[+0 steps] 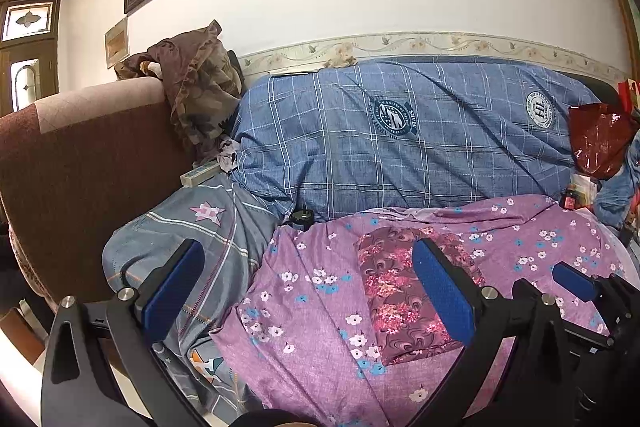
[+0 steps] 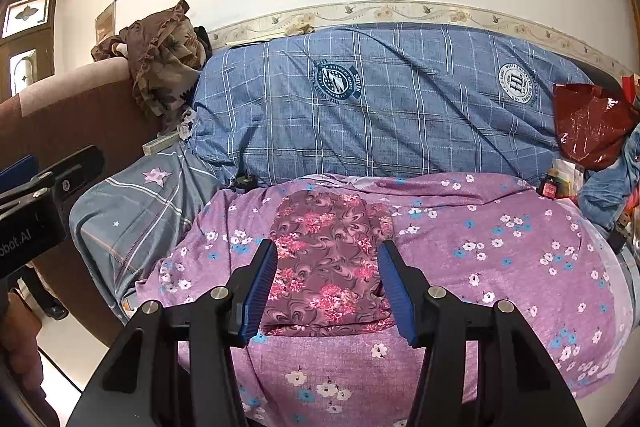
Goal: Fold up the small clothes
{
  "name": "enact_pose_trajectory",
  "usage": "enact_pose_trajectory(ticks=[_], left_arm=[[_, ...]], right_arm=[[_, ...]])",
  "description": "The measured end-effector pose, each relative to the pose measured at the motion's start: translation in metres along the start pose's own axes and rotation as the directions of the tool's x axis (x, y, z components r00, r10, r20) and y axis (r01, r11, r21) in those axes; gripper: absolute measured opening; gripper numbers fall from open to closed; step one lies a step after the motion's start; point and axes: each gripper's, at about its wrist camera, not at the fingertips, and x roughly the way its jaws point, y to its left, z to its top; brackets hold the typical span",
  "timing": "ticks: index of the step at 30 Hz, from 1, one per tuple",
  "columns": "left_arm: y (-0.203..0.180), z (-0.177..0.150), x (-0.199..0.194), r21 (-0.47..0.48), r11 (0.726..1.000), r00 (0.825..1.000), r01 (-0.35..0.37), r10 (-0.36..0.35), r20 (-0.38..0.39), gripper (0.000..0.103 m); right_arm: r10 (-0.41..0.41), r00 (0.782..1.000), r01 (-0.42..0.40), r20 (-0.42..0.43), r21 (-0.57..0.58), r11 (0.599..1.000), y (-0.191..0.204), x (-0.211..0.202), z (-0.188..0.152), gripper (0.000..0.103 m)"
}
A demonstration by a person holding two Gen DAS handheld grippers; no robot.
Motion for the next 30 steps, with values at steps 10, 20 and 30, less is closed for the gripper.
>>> enact_pose_trajectory(ticks=[10,20,30], left_arm=[[-0.008,-0.005,0.015,0.014,1.000,1.000,0.002,-0.002,-0.027,0.103],[-0.014,-0.005,0.033,0.023,1.000,0.999,0.018,-0.017,-0.051,0.103],[-0.016,-0.002,0.057,0.014,0.999,0.996,0.032,-0.031,-0.078,0.103]], right_arm=[[0.002,1.000,-0.001,-0.025,0.017,1.000,-0.010,0.015,-0.005,0.054],[-0.001,0.999,0.003,-0.055,0.023,1.000,-0.017,0.034,-0.006,0.054],[-0.003,0.996,0.005,-0.084,0.020,1.000,-0.017,0.059,-0.002,0.054]])
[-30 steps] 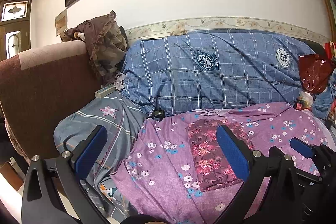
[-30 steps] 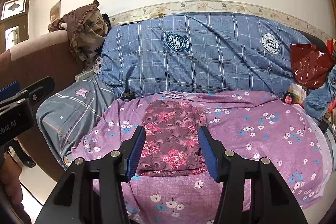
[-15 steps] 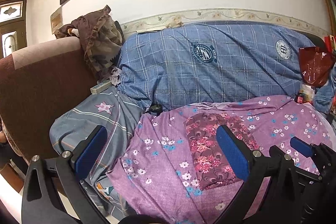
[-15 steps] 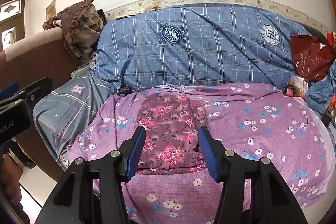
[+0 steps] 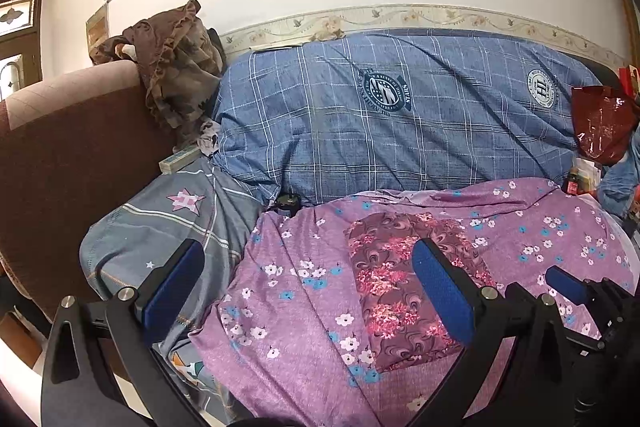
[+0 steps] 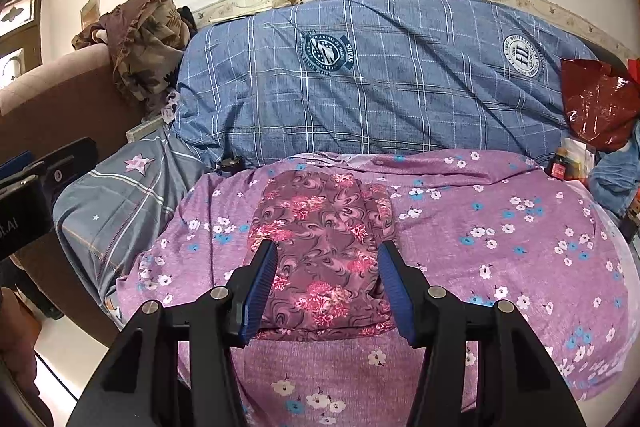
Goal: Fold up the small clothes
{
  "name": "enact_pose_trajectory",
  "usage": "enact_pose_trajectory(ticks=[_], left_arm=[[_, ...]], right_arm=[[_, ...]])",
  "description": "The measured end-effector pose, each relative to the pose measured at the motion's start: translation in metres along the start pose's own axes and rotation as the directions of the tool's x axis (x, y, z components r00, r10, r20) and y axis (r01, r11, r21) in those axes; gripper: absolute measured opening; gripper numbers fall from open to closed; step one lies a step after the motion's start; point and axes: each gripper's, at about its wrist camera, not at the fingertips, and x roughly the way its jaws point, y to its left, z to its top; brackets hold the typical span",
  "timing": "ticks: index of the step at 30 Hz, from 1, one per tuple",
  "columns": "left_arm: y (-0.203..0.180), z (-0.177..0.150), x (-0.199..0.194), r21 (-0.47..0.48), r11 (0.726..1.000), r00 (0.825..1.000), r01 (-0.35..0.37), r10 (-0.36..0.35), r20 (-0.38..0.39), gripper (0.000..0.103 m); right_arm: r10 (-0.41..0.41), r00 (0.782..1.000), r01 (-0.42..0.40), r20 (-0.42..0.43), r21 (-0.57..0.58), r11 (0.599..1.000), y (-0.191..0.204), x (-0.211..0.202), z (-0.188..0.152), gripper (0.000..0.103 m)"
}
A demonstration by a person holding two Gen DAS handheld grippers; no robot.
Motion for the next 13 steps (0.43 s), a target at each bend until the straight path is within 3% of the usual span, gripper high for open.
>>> enact_pose_trajectory(ticks=[13], left_arm=[[-0.004,0.009,0.038,-0.015,1.000,0.999,0.026,-0.026,-0.031,0.103]], right_arm=[[0.014,0.999,-0.014,-0.029,-0.015,1.000,-0.003,0.034,0.013,0.054]])
